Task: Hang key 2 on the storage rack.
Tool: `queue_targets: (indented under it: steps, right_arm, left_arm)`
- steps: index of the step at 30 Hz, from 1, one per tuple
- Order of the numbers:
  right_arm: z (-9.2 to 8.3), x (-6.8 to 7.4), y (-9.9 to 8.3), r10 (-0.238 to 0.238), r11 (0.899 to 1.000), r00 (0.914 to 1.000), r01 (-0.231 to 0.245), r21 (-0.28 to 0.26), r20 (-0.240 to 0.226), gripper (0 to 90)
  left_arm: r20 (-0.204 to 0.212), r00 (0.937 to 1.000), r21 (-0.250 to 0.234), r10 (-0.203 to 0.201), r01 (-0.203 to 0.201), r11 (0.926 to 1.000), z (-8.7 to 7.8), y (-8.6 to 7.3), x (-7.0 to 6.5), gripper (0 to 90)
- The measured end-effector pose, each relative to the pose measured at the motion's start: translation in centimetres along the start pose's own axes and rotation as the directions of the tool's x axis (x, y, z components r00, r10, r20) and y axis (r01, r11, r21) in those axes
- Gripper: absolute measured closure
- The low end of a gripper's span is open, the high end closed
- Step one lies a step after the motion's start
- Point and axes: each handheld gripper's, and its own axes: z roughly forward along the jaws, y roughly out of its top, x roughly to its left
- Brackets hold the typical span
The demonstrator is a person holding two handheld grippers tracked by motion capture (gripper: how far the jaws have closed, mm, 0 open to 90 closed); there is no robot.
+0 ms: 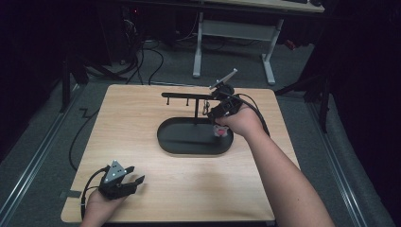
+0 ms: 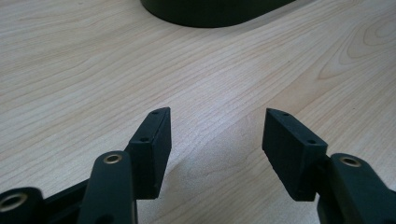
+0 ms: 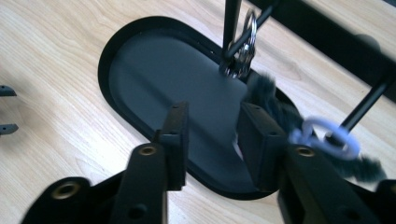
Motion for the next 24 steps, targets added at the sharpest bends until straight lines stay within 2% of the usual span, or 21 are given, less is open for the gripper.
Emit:
queue_targets:
  steps: [3,6,8,12,18,22,24]
  right_arm:
    - [0.2,0.1,-1.3,0.011,1.0,0.9999,-0.011,-0.026,-0.013,58.3]
    - [0.3,0.3,-2.6,-0.001,0.998,0.9999,0.0,-0.055,-0.012,55.4]
    - [0.3,0.3,-3.5,0.019,0.997,0.9995,-0.021,-0.079,-0.024,53.8]
    - [0.5,0.6,-5.3,0.02,0.994,0.9993,-0.023,-0.11,-0.031,52.3]
    - [0.7,0.6,-7.8,0.041,0.985,0.9985,-0.047,-0.165,-0.036,51.1]
    - [1.0,0.5,-9.6,0.047,0.982,0.9978,-0.054,-0.18,-0.046,49.2]
    - [1.1,0.5,-10.4,0.054,0.981,0.9978,-0.06,-0.182,-0.037,48.0]
  left_arm:
    - [0.005,1.0,-0.008,0.003,-0.003,1.0,0.0,0.0,-0.2,42.8]
    - [0.014,0.9998,-0.007,0.014,-0.014,0.9999,0.1,0.1,-0.4,42.6]
    - [0.015,0.9997,-0.008,0.02,-0.02,0.9998,0.1,0.1,-0.5,42.5]
    - [0.023,0.9994,-0.007,0.025,-0.024,0.9997,0.2,0.1,-0.6,42.4]
    - [0.026,0.9992,-0.006,0.029,-0.029,0.9996,0.2,0.1,-0.8,42.3]
    - [0.033,0.999,-0.003,0.031,-0.03,0.9995,0.3,0.1,-0.9,42.3]
    - [0.034,0.9989,-0.003,0.033,-0.033,0.9994,0.3,0.1,-1.0,42.3]
